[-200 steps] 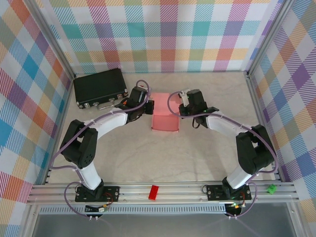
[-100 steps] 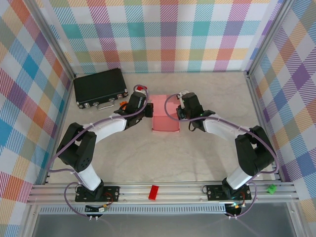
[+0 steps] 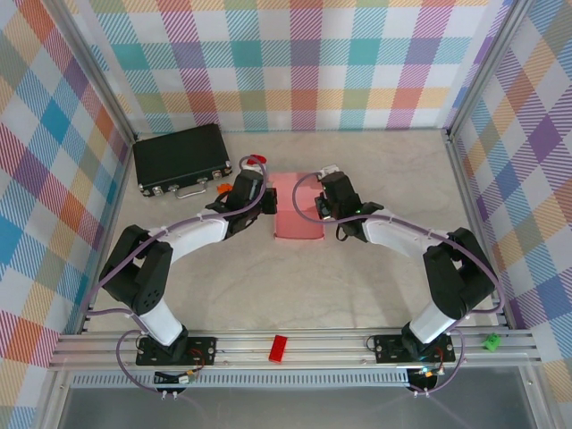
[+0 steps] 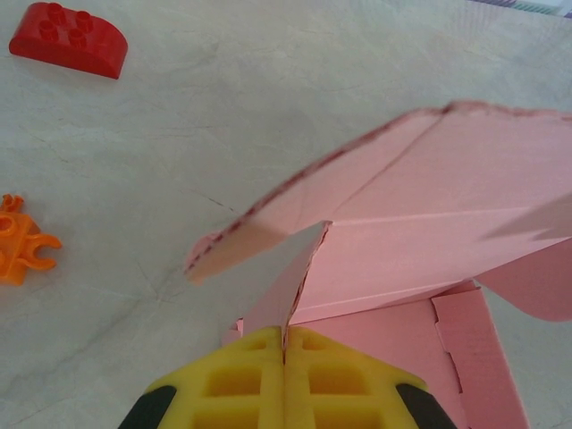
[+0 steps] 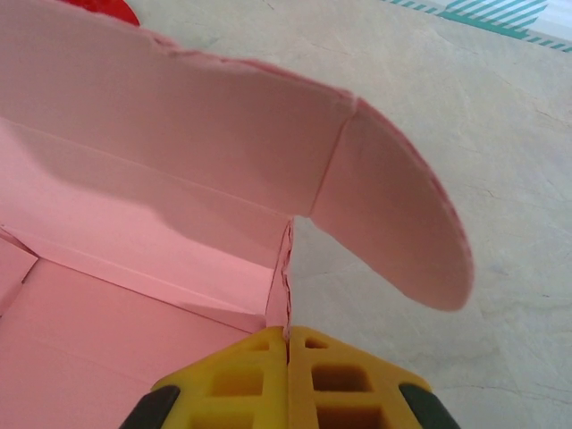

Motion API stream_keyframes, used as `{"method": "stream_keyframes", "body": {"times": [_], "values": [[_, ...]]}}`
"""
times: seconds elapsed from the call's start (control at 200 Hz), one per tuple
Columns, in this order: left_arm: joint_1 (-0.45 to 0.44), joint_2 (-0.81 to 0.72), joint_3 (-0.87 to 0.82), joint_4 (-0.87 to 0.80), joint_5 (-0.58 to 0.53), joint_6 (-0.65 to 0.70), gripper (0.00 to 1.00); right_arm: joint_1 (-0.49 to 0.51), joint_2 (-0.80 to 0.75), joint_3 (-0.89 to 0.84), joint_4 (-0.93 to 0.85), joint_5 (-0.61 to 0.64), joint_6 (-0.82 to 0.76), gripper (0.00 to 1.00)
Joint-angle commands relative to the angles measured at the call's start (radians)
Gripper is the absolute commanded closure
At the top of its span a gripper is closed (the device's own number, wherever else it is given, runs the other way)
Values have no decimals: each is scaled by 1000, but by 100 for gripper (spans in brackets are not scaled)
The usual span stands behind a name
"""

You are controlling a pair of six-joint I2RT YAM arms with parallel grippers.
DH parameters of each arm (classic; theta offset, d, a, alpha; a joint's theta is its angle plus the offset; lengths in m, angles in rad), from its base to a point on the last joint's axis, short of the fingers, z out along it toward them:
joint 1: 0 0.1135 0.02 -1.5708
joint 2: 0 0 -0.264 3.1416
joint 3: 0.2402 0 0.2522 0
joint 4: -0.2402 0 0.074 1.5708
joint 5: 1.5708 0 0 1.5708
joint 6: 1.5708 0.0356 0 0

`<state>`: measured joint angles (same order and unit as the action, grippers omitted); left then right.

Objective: Fold the paper box

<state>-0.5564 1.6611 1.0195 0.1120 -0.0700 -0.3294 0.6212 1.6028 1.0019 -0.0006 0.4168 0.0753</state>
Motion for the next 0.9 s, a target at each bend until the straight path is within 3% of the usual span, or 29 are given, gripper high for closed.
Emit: {"method": "stream_keyframes", "body": {"times": [0.0,0.7,0.895], "values": [[-11,-38,-16,44,-14,-20,100,11,17,10,7,29,26,94],[-11,-57,-41,49,-30,-11,100,14,23,2,-28,-19,47,81],[-11,-63,-47,48,-34,-10,100,14,23,2,-46,-25,72,82]]}}
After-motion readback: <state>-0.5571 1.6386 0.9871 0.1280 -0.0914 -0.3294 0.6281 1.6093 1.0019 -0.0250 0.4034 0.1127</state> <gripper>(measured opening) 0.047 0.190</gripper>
